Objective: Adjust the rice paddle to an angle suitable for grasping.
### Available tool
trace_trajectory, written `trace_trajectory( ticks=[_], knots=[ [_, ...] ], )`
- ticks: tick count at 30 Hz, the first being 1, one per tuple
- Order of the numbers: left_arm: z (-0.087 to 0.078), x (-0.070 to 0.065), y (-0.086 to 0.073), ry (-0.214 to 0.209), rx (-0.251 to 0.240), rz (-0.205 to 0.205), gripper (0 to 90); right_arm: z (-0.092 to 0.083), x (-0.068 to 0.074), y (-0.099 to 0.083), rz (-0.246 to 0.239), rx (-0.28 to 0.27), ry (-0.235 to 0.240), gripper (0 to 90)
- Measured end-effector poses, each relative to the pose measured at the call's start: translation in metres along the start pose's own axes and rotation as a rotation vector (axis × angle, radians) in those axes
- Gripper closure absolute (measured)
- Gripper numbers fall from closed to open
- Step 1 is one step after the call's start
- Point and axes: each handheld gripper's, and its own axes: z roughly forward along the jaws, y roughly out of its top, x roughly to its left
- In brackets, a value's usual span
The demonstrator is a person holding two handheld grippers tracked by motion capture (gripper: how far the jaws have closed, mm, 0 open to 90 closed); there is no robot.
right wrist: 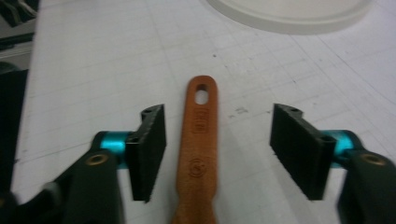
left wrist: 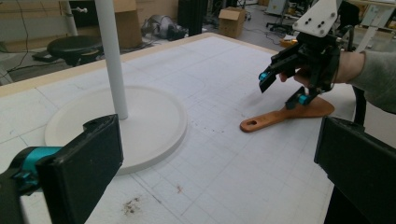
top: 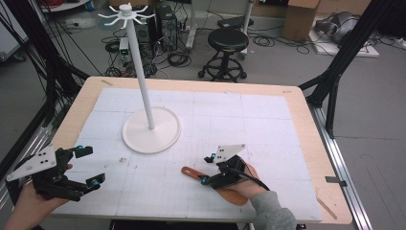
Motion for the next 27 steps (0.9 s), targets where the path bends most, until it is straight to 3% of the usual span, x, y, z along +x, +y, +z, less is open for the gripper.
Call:
trace_trajectory(
  ticks=[5,8,10,18,27],
  knots=[
    [0.002,-0.001,0.002,-0.008,-0.003,0.011,1.7,-0.004,0.008,0.001,-0.027,-0.001,0.000,13.5],
    [0.002,-0.001,0.004,-0.013,-0.011,0.014,1.7,-0.007,0.011,0.001,-0.012,-0.010,-0.003,8.4],
    [0.002,0.000,0.004,-0.014,-0.018,0.008,1.7,-0.008,0.012,0.002,-0.007,-0.018,-0.024,0.0],
    [0.003,0.001,0.004,-0.017,-0.026,-0.004,1.7,-0.019,0.008,0.001,0.022,-0.056,-0.042,0.0],
    [0.010,0.001,0.002,-0.039,-0.016,-0.005,1.7,-0.013,0.011,0.000,0.013,0.003,-0.041,0.0]
  ],
)
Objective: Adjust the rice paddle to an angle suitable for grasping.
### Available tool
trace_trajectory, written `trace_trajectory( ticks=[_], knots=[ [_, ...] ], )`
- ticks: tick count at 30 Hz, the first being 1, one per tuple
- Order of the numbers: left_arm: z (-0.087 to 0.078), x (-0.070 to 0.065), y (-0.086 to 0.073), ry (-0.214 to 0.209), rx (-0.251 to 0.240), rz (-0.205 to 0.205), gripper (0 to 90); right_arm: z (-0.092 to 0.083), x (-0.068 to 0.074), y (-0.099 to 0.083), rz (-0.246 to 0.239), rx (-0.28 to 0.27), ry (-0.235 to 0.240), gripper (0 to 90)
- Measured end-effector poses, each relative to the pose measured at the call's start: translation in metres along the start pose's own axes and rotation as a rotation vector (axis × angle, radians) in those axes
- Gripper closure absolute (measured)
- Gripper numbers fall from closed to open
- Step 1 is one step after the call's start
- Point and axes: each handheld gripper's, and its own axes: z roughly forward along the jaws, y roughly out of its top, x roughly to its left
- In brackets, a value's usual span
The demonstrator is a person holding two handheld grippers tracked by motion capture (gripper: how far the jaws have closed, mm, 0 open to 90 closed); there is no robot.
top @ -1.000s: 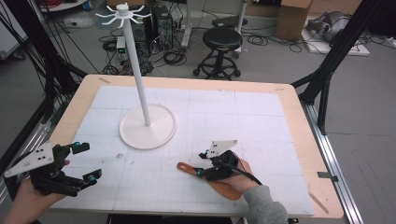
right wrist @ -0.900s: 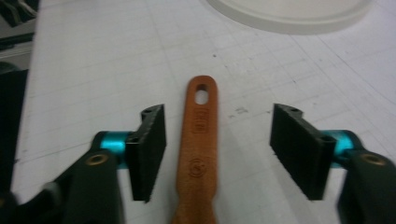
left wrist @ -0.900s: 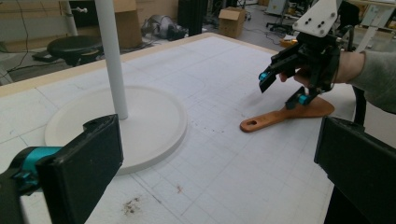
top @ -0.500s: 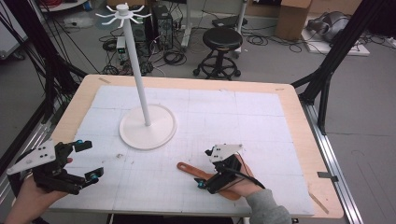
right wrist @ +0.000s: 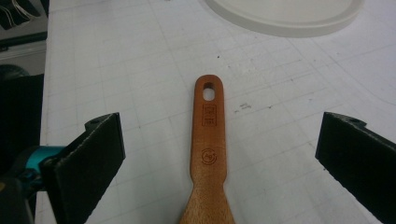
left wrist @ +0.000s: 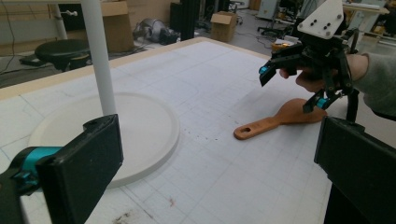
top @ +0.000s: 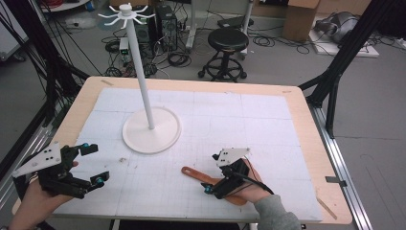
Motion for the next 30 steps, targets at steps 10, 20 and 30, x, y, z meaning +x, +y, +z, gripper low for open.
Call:
trace_trajectory(
  ticks=[10,20,30],
  knots=[
    [-0.001,-0.001,0.001,-0.009,-0.008,-0.005,1.7,0.016,-0.005,0.000,-0.003,0.078,0.004,0.3],
    [-0.002,-0.002,-0.002,0.000,0.003,-0.006,1.7,0.026,-0.012,-0.001,-0.007,0.130,0.009,14.9],
    [-0.007,-0.003,-0.004,0.013,0.004,-0.010,1.7,0.034,-0.008,0.002,-0.031,0.163,0.049,24.9]
  ],
)
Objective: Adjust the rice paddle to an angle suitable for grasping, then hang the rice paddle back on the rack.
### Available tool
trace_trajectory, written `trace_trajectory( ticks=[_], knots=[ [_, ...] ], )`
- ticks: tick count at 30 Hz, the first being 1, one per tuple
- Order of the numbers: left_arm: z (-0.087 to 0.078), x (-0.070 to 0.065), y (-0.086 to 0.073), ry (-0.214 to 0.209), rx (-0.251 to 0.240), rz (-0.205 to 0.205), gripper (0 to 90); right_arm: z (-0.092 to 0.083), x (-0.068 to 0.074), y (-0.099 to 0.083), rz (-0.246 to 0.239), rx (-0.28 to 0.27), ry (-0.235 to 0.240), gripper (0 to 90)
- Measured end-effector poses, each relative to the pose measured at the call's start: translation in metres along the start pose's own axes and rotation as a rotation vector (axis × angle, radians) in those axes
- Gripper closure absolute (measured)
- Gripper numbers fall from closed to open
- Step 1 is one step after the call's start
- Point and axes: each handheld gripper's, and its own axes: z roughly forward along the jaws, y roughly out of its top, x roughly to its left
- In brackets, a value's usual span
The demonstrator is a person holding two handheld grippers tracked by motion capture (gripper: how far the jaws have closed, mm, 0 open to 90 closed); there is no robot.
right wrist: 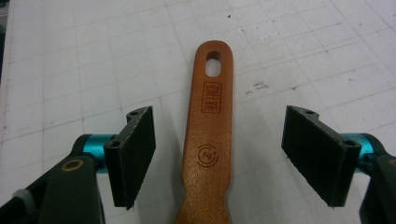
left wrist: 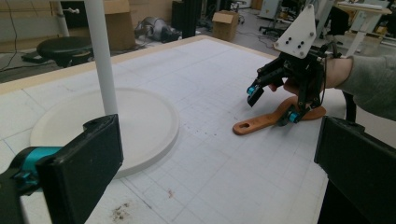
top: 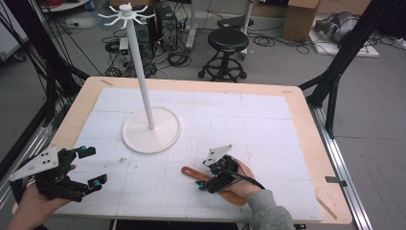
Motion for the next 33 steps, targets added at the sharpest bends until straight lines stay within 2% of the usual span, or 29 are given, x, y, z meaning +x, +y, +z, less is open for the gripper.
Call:
trace_trajectory(
  ticks=[14,18,26,33],
  knots=[
    [-0.0003,0.0002,-0.0015,0.004,0.005,-0.001,1.7,0.0017,-0.0011,-0.0013,0.006,0.030,0.011,29.5],
    [-0.0005,0.0006,-0.0016,0.006,0.005,-0.003,1.7,0.0010,-0.0024,-0.0021,0.015,0.044,0.008,32.6],
    [0.0000,0.0004,-0.0021,0.004,0.008,-0.003,1.7,0.0010,0.0011,-0.0014,-0.006,0.069,-0.001,41.5],
    [0.0004,0.0013,-0.0037,0.007,0.013,-0.008,1.7,0.0005,0.0005,-0.0018,0.001,0.071,0.000,44.0]
  ],
)
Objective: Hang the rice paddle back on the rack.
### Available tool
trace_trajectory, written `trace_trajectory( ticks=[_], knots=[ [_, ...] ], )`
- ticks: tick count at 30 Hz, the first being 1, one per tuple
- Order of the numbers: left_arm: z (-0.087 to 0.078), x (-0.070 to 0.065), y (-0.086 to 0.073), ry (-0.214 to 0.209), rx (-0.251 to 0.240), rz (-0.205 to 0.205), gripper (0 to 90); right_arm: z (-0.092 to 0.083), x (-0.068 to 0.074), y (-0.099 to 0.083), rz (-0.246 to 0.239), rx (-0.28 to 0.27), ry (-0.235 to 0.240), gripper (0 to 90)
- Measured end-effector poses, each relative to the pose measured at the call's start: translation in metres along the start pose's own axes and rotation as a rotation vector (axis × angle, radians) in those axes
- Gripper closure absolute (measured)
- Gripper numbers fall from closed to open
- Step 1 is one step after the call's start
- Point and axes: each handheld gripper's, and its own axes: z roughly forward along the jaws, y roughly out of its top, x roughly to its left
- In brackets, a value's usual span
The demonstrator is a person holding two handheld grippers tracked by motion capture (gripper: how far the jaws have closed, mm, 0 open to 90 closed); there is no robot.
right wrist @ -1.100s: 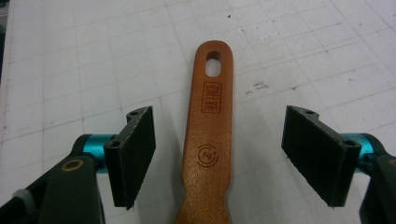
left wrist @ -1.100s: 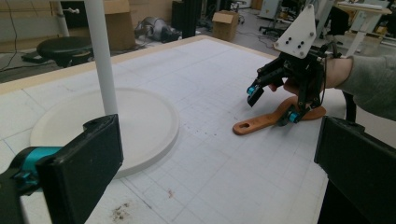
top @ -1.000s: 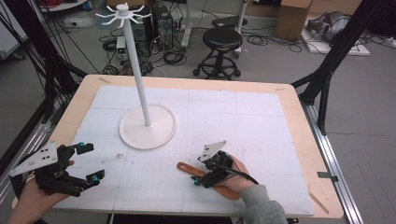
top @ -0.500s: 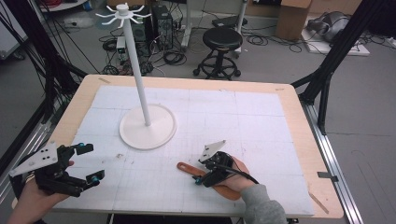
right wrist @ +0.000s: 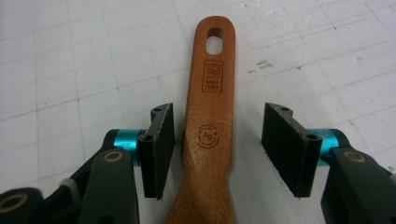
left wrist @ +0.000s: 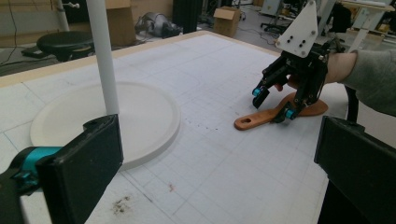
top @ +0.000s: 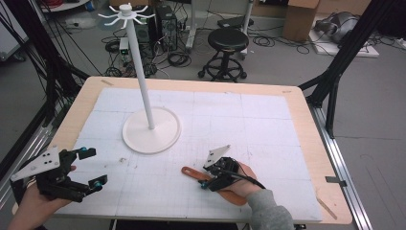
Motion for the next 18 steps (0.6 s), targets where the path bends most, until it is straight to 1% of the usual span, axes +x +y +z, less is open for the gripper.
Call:
trace_trajectory(
  ticks=[5,9,13,18],
  knots=[
    [-0.0003,-0.0001,0.0002,0.000,-0.001,0.001,1.7,-0.0004,-0.0002,-0.0001,0.006,0.000,-0.001,45.8],
    [-0.0001,0.0001,-0.0001,0.000,0.002,0.000,1.7,-0.0018,0.0005,0.0019,0.023,0.023,-0.010,49.8],
    [0.0003,0.0000,-0.0003,-0.001,0.003,-0.001,1.7,-0.0022,0.0008,0.0043,0.034,0.047,-0.014,51.2],
    [0.0001,0.0000,-0.0004,0.000,0.003,-0.002,1.7,-0.0025,0.0023,0.0074,0.034,0.074,-0.026,52.6]
  ],
)
